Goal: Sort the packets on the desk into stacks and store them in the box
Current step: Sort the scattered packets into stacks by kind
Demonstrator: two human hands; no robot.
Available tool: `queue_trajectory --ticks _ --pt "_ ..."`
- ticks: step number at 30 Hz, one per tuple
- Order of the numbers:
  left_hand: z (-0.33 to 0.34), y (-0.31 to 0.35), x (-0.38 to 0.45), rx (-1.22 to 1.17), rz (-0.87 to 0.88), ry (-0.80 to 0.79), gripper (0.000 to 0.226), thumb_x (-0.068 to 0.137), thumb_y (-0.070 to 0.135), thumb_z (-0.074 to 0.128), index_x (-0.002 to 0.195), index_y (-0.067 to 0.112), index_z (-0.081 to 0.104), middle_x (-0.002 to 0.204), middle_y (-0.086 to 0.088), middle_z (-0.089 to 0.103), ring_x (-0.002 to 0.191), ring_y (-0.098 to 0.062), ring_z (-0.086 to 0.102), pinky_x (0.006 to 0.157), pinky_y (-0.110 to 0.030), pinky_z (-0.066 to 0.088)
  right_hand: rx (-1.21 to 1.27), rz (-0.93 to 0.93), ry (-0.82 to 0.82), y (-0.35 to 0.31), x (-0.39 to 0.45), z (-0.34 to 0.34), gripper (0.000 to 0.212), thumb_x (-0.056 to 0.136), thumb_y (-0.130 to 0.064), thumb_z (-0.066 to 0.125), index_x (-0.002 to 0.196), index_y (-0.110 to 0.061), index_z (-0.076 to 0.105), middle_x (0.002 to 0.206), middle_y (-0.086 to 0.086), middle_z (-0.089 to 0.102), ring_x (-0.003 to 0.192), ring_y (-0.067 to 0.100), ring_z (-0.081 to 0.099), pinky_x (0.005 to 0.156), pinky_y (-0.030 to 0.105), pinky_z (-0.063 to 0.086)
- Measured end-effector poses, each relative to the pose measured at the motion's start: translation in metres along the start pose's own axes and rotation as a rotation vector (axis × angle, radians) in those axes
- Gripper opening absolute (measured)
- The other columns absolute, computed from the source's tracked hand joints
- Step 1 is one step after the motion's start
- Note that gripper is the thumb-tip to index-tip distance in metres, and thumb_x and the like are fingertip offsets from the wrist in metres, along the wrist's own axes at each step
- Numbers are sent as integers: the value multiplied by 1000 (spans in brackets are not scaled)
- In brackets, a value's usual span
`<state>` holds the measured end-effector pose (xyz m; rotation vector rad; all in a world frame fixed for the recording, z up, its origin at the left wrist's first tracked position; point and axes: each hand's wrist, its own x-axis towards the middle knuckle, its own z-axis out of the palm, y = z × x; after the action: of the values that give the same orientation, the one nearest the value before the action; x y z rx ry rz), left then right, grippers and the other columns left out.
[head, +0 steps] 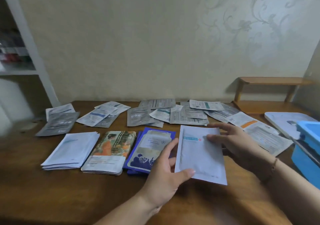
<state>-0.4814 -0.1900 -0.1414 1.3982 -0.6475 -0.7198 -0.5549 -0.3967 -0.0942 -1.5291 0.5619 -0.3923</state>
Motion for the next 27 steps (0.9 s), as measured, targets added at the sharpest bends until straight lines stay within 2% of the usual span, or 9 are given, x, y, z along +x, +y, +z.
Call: queue_trajectory --ticks 4,8,11,12,16,20,22,25,27 --pt "-50 14 -17 -15 31 60 61 69 18 87 123 34 64 124 10 67 123 -12 58 100 -38 51 -26 5 -104 -17 33 43 9 91 -7 63 99 -3 67 88 14 68 66 18 65 49 25 52" --pt "-124 38 -41 31 119 255 57 65 15 84 118 24 67 116 12 71 113 -7 63 87 -25 54 -43 1 -245 -35 73 127 8 89 -2 65 96 -2 67 89 16 66 70 22 63 55 28 56" --pt "-186 47 -59 67 139 441 54 63 20 81 116 24 69 114 9 72 111 -11 64 86 -27 54 -30 -21 -319 -43 98 207 4 86 2 67 90 0 68 89 19 64 76 27 62 62 33 54" --pt "-204 47 -64 85 144 498 52 65 20 80 115 24 69 115 8 72 112 -12 64 87 -28 54 -43 -34 -340 -46 103 233 5 85 3 68 89 1 68 87 19 64 73 24 62 60 31 54" --pt "-267 38 -80 239 121 713 38 78 9 77 111 27 71 115 10 72 109 -9 66 88 -24 53 -186 -103 -369 -44 117 320 5 84 1 71 87 -1 69 66 9 59 38 9 55 36 19 45" --pt "-304 19 -87 541 4 819 41 79 17 79 118 26 70 116 15 69 107 -5 64 96 -28 52 -514 -249 -364 -28 138 373 5 81 -15 77 85 -16 73 68 -4 62 57 10 56 46 19 45" --pt "-312 12 -86 696 -44 847 41 80 23 79 119 28 69 116 16 68 102 -6 64 89 -21 53 -632 -291 -388 -18 145 386 6 81 -20 76 85 -24 72 77 -5 67 65 8 59 58 22 51" --pt "-318 1 -87 861 -33 847 37 79 28 79 115 30 71 108 19 67 89 3 61 70 -2 43 -798 -339 -400 -2 152 393 9 82 -25 72 90 -27 73 95 -5 72 82 10 63 77 28 55" --pt "-320 -4 -88 924 0 810 36 77 30 80 113 29 71 109 20 64 91 4 58 70 -1 42 -866 -351 -412 5 155 393 16 85 -30 70 100 -26 73 102 -6 70 90 12 62 82 28 54"
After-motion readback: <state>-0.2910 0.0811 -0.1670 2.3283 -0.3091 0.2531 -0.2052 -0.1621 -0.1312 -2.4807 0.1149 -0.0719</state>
